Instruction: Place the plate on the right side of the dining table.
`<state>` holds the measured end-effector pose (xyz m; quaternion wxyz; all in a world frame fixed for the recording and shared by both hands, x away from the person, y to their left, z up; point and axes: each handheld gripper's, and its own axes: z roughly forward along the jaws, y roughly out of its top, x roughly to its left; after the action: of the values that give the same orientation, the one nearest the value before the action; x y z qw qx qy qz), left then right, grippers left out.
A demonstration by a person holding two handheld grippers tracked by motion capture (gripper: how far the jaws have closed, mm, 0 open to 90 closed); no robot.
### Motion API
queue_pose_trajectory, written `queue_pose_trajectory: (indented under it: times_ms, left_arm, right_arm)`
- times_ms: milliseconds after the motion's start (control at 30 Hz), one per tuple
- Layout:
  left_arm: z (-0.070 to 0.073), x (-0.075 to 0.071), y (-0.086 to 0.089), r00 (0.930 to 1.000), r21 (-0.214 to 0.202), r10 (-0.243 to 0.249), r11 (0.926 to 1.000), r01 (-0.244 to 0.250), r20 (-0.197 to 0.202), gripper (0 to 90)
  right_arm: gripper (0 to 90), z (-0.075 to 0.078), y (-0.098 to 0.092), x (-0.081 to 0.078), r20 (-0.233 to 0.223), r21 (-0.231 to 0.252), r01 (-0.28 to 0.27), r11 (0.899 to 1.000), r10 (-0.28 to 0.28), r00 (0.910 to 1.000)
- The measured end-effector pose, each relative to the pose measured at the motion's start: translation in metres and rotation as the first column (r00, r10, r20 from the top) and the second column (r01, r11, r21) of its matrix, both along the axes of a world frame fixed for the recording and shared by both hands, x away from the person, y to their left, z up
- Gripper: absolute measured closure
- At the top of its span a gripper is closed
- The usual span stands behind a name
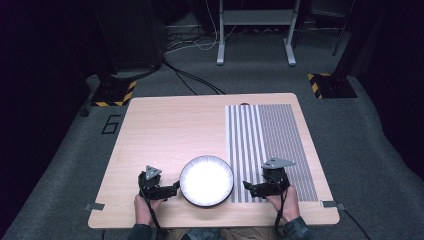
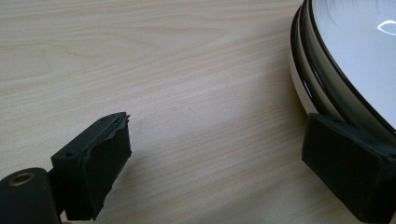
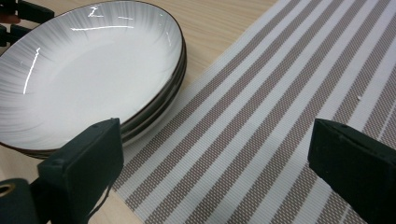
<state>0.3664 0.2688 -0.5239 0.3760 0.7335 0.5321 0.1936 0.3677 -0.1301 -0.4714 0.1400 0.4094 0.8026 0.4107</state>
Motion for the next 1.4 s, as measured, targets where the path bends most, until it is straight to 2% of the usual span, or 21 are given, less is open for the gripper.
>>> queue_pose_trajectory:
  times_ms: [133, 400, 767, 1033, 1167, 1400]
  left_arm:
    - [0.001, -0.001, 0.002, 1.0, -0.018, -0.002, 0.9998, 0.002, 0.002, 7.5]
    - [0.003, -0.002, 0.002, 0.9999, -0.026, -0.005, 0.9997, 0.005, 0.009, 7.6]
    - [0.004, -0.004, 0.003, 0.9999, -0.048, -0.011, 0.9988, 0.012, 0.007, 7.6]
    - [0.004, -0.005, 0.002, 0.9999, -0.047, -0.007, 0.9989, 0.007, 0.015, 7.7]
    - [0.004, -0.005, 0.002, 0.9999, -0.048, -0.006, 0.9988, 0.006, 0.016, 7.7]
    - [0.004, -0.006, 0.002, 0.9998, -0.047, -0.002, 0.9989, 0.003, 0.017, 7.9]
  right_arm:
    - [2.8, 0.001, 0.012, 0.003, 0.004, 0.001, -0.03, 1.0, 0.03, 0.9995]
    - [3.3, 0.0, 0.032, 0.01, -0.005, -0.006, -0.091, 0.996, 0.091, 0.9959]
    - [3.4, -0.003, 0.048, 0.014, -0.028, 0.001, -0.129, 0.992, 0.129, 0.9912]
    - [0.0, -0.005, 0.064, 0.015, -0.042, -0.005, -0.187, 0.982, 0.187, 0.9815]
    - [0.0, -0.007, 0.071, 0.015, -0.052, 0.007, -0.214, 0.977, 0.214, 0.9754]
    - [0.0, -0.01, 0.078, 0.016, -0.075, -0.001, -0.222, 0.975, 0.221, 0.9724]
